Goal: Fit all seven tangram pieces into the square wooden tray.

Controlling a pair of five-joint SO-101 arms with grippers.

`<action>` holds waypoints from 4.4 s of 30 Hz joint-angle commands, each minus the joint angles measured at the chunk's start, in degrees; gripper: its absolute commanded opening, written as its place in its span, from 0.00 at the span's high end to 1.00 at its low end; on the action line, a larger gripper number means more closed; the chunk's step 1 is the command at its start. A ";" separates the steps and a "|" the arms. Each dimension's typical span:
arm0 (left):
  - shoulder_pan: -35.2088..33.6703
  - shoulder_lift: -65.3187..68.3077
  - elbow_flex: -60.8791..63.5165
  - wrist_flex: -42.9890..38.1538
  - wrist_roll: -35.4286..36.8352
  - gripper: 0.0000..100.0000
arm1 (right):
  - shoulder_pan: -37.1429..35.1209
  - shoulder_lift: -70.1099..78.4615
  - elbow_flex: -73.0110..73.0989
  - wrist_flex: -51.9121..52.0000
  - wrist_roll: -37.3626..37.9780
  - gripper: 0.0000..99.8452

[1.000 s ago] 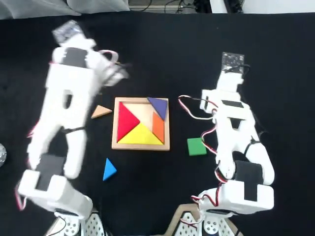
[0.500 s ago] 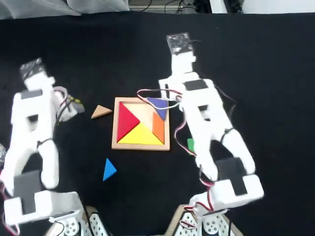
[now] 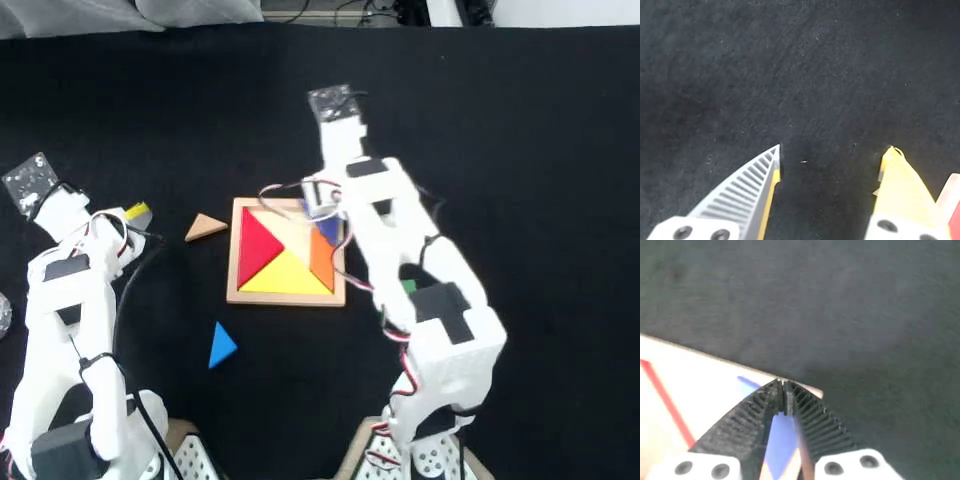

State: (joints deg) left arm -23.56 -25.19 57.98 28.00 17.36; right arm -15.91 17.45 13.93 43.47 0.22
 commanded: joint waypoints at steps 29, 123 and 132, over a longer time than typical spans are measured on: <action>0.75 -2.46 -0.13 0.70 0.09 0.69 | 4.04 -7.52 4.26 7.91 8.09 0.99; 11.03 -1.85 -14.02 39.82 -44.57 0.74 | 18.37 -31.78 23.08 3.60 7.65 0.99; 12.79 -2.37 -5.05 30.07 -42.64 0.80 | 15.91 -40.84 29.14 7.21 4.57 0.99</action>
State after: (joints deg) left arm -12.31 -25.80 52.09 59.38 -25.63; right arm 0.62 -20.26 42.95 50.42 5.58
